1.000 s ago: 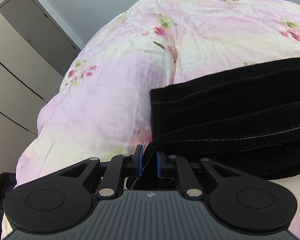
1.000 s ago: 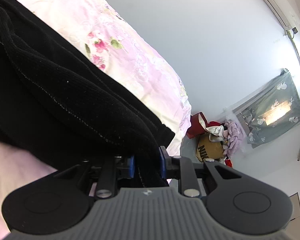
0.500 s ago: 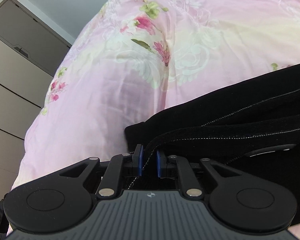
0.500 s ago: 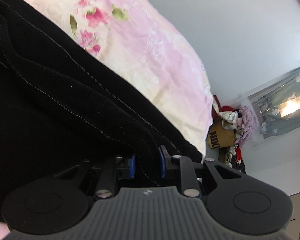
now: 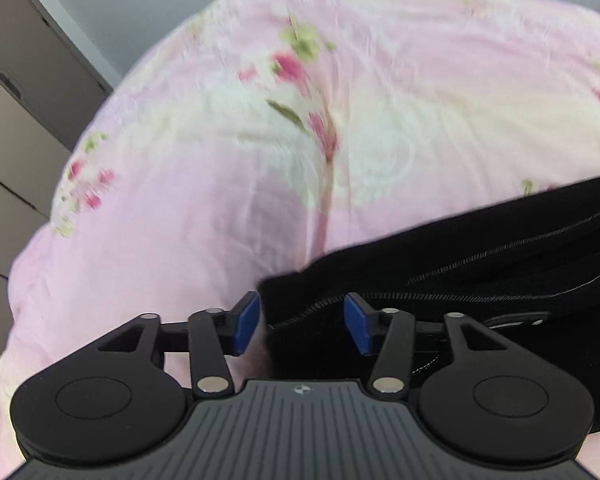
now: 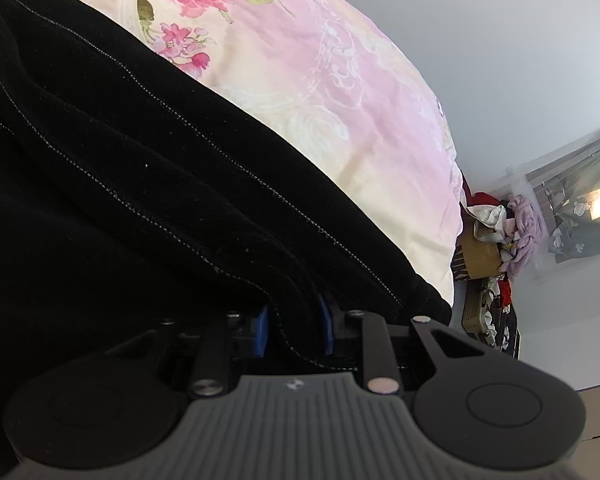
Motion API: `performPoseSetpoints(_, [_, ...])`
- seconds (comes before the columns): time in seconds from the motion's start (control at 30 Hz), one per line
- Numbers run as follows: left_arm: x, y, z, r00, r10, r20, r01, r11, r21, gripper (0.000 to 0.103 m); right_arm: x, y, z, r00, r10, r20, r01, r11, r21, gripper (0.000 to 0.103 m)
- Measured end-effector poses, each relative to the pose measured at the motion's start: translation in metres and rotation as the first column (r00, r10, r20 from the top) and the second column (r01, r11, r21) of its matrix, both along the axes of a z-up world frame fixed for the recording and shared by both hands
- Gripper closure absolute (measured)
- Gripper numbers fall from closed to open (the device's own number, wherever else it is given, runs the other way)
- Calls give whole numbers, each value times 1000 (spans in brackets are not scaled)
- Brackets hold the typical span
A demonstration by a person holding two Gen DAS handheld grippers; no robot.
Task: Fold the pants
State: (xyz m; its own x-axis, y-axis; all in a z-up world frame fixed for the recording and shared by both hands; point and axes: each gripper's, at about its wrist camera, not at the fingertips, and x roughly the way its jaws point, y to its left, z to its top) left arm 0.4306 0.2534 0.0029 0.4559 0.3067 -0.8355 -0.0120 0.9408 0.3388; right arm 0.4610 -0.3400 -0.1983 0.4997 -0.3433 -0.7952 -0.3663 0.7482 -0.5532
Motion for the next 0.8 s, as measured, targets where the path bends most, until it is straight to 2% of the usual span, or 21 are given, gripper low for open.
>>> performPoseSetpoints(0.07, [-6,6,14,999,23,49,-22,1000,-14,32,0,0,4,1000,4,-4,-5,1000,-7,81])
performPoseSetpoints(0.17, [-16,6,16,1000,-20,24,21,998,-66,32,-1,1,12,1000,13,3,-13,1000,-8,78])
performPoseSetpoints(0.23, [-21,5,5,1000,-25,1,25,999,-43,29,-2,-2,19,1000,3,14,-3,1000,5,72])
performPoseSetpoints(0.3, [-25,13,-14,1000,5,-25,-6,1000,-28,28,-6,-8,28,999,-11,35,10,999,30,53])
performPoseSetpoints(0.37, [-29,21,-32,998,47,-38,-49,997,-53,28,-10,-15,39,998,-19,55,16,998,62,41])
performPoseSetpoints(0.47, [-35,32,-53,995,88,-37,-92,990,-112,29,-15,-26,51,998,-19,57,14,996,83,36])
performPoseSetpoints(0.5, [-36,34,-58,995,93,-31,-96,987,-127,30,-17,-30,53,999,-11,47,7,997,82,36])
performPoseSetpoints(0.57, [-36,36,-63,993,116,-14,-117,982,-150,44,-22,-37,56,1000,7,29,-9,997,70,36])
performPoseSetpoints(0.63, [-35,37,-63,990,139,-6,-138,973,-184,65,-27,-46,59,1000,16,19,-17,999,46,36])
performPoseSetpoints(0.8, [-25,33,-61,981,193,-1,-191,970,-149,70,-31,-71,58,1000,4,12,-4,1000,-21,37])
